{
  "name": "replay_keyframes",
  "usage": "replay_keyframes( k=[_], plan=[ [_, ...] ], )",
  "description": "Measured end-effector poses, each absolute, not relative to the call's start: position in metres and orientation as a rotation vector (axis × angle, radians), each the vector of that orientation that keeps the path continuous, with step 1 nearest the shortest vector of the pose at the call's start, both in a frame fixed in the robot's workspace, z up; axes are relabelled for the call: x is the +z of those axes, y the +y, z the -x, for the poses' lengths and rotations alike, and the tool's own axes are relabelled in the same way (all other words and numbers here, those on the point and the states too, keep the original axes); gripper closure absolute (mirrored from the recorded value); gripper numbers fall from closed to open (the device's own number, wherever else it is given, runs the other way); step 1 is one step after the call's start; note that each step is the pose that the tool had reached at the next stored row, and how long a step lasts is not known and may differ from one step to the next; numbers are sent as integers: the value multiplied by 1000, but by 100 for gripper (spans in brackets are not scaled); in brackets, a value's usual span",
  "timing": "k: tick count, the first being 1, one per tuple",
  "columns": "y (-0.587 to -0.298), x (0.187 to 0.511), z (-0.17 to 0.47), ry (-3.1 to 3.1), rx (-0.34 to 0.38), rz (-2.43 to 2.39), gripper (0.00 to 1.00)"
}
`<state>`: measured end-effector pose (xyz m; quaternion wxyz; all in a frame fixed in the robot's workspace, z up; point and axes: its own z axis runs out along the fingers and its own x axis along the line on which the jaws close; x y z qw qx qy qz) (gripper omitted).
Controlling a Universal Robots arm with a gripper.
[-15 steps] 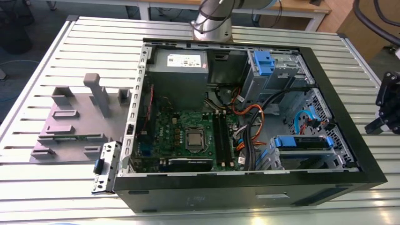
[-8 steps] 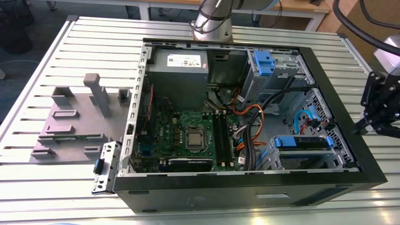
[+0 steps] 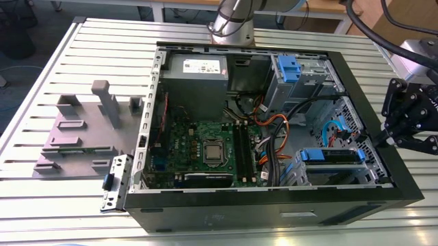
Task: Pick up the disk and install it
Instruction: 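Insert the first disk wire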
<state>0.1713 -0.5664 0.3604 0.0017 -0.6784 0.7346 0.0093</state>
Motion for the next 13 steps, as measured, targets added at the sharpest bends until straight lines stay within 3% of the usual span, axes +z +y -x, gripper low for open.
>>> replay_keyframes(
  k=[11, 13],
  plan=[
    [-566, 360, -171, 2314, 45, 2137, 89],
    [-566, 360, -171, 2314, 46, 2137, 76]
  ],
)
